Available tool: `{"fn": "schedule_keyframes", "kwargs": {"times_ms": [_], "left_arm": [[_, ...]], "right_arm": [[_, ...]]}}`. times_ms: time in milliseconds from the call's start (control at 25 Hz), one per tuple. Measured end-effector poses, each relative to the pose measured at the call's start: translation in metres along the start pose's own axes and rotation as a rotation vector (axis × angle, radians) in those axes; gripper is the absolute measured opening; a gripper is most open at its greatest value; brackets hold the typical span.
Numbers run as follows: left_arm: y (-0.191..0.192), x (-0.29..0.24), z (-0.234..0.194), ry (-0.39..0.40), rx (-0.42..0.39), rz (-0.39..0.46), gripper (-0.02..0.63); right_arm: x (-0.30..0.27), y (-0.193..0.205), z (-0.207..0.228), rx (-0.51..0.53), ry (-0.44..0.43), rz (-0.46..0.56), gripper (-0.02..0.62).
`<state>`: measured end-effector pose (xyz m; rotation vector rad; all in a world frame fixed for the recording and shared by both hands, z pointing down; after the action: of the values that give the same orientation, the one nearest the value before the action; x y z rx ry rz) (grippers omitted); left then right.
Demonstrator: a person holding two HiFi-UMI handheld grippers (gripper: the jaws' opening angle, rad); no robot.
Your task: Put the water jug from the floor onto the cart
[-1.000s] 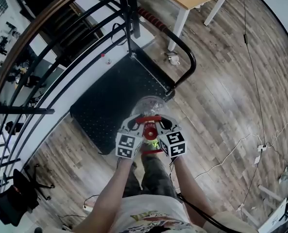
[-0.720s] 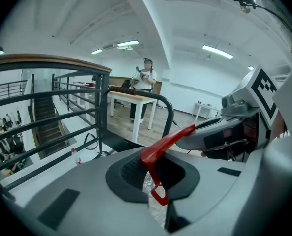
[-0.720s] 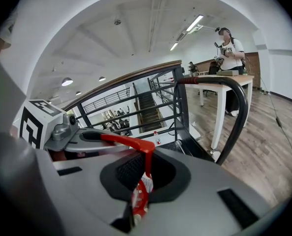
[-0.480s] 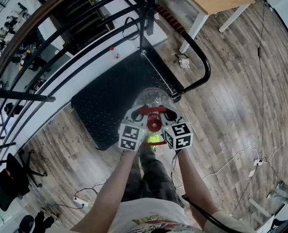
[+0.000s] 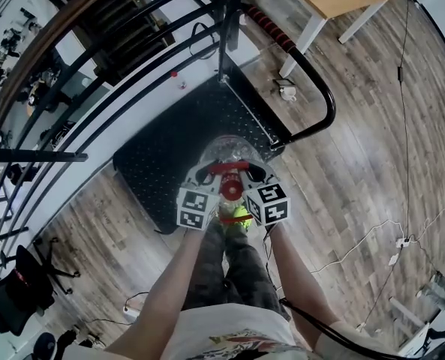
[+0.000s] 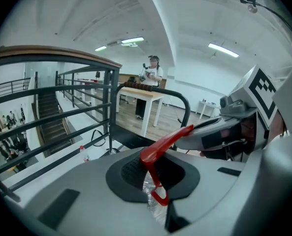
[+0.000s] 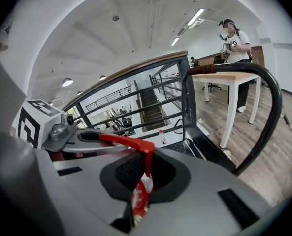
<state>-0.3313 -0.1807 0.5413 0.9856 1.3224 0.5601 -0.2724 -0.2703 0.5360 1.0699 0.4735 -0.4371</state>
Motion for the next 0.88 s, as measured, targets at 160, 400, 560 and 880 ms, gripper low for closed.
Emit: {"fn": "schedule_keyframes", "kwargs": {"times_ms": [160,400,560,880], "left_arm": [[0.003,0.003,-0.017,0.008,0.007,-0.009,0.032],[0.004,-0.008,-0.042,0.036,-0.006,-0.023,0.032],[0.011,-0.02,-0.054,0.04,0.0,-0.03,0.032],[0.017,-0.046,-0.076,0.053,0.01,-0.037,0.032]], "right_arm": [[-0.013,-0.004,-0.01,-0.006,0.002,-0.011,0.021],[-0.039,-0.01,-0.01,-0.022,0.007,-0.013,0.021],[-0.054,-0.011,-0.004,-0.031,0.015,-0.017,0.021],[-0.087,-0.013,0.011,-0.049,0.04,-0.025,0.021]]}}
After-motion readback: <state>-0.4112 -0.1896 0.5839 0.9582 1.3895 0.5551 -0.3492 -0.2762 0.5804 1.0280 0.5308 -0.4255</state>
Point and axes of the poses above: the fingertips, and each gripper's own axes: x backward along the fingers, z to its right, y out of its underside, the point moved 5 cm from there along x, backward along the fingers, and after that the axes turned 8 degrees about -x, right-handed, at the moved point
